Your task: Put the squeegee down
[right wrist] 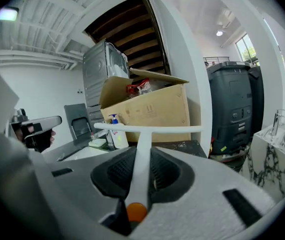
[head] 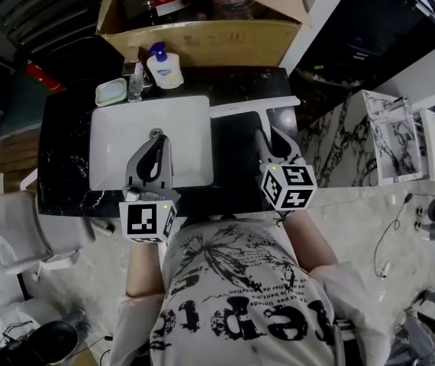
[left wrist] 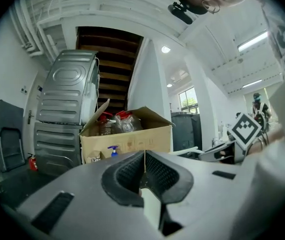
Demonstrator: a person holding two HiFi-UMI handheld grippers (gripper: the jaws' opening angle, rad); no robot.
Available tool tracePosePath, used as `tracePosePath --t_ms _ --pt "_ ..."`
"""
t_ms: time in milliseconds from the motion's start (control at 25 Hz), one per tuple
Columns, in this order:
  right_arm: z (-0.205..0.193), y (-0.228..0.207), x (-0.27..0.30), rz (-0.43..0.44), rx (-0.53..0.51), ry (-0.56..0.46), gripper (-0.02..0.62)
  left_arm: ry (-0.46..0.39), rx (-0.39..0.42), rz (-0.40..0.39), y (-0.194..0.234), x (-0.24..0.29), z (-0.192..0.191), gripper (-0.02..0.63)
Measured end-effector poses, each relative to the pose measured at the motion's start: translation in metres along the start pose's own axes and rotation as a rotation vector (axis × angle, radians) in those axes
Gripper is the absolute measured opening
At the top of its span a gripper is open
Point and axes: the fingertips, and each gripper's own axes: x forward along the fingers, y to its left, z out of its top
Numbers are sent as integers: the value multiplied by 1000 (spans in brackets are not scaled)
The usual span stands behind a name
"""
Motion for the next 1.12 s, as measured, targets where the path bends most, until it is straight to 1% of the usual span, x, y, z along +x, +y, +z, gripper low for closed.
tracePosePath --t_ms 80,200,320,440,600,960,1120 --pt "-7 -5 4 -30 24 25 75 4 -7 -35 4 11 3 11" --pt "-20 -15 16 -85 16 55 75 19 -18 -69 9 27 8 11" --pt "-39 -27 31 -140 -4 103 75 31 -24 -114 11 38 -4 11" --pt "-56 -38 47 -174 -9 156 75 52 -31 -147 13 47 -21 11" --pt "-75 -46 64 -188 -1 217 75 93 -43 -165 16 57 -34 11" --pt "-102 -55 91 -184 -3 330 77 142 -68 -176 20 72 -58 11" --pt "-110 -58 96 -184 7 355 77 160 -74 -170 23 74 -67 11"
